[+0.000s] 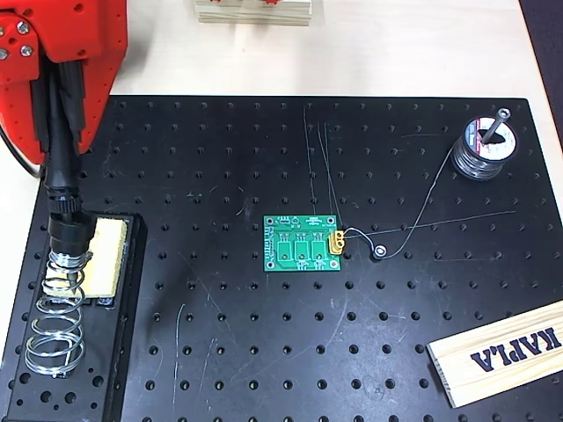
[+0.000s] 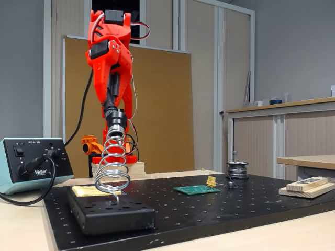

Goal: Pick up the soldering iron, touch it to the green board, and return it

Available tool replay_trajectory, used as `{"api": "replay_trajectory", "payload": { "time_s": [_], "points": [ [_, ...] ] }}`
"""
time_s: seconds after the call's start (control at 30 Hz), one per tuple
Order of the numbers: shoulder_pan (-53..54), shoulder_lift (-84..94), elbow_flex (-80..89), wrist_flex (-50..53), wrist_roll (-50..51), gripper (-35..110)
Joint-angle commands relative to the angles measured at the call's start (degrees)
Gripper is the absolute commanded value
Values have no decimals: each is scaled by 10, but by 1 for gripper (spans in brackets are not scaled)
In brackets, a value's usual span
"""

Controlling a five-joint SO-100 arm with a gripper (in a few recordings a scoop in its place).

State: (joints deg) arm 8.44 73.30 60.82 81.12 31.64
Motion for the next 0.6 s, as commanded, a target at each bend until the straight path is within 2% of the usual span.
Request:
{"api": "replay_trajectory", "payload": {
  "time_s": [0.0, 0.57],
  "points": [
    [-48, 32, 31, -8, 23, 0],
    [-83, 56, 49, -20, 71, 0]
  ]
}}
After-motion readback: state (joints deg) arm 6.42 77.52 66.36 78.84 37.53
